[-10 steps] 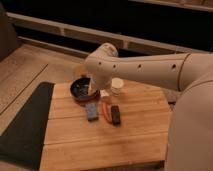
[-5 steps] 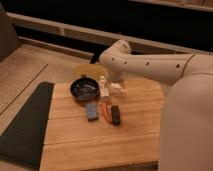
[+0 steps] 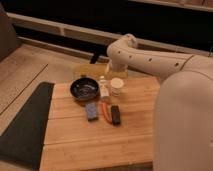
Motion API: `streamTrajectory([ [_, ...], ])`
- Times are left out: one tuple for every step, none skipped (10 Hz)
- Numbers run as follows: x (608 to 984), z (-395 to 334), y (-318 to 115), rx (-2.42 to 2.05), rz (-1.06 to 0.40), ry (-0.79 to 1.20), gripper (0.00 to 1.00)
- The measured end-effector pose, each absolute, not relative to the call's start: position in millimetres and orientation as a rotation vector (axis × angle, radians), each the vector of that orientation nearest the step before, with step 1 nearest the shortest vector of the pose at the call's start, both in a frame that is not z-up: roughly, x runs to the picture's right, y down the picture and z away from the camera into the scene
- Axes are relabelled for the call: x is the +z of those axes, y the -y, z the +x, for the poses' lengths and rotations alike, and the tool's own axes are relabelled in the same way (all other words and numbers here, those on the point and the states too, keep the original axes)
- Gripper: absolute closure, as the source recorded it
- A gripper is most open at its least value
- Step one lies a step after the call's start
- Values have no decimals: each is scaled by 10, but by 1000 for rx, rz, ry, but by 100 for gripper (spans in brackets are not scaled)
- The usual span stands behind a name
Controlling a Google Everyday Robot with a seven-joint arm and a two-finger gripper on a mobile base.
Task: Move the arm in a circular motion
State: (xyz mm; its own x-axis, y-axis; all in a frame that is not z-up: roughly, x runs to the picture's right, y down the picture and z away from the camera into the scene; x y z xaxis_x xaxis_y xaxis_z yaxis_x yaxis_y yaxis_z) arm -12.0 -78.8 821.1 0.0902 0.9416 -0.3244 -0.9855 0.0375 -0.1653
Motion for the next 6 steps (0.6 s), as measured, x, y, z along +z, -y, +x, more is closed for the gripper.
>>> streamTrajectory([
  [8137,-405,702,1426,-446,-130,35],
  [8068,-614,618,1376,-493,-126,35],
  [7939,-882,495,1324,-555,-120,35],
  [7842,-1038,406,1298,-592,-117,35],
  [7717,-1160,299,1278,-626,-116,35],
  [7605,-1220,211,1272,-645,-115,35],
])
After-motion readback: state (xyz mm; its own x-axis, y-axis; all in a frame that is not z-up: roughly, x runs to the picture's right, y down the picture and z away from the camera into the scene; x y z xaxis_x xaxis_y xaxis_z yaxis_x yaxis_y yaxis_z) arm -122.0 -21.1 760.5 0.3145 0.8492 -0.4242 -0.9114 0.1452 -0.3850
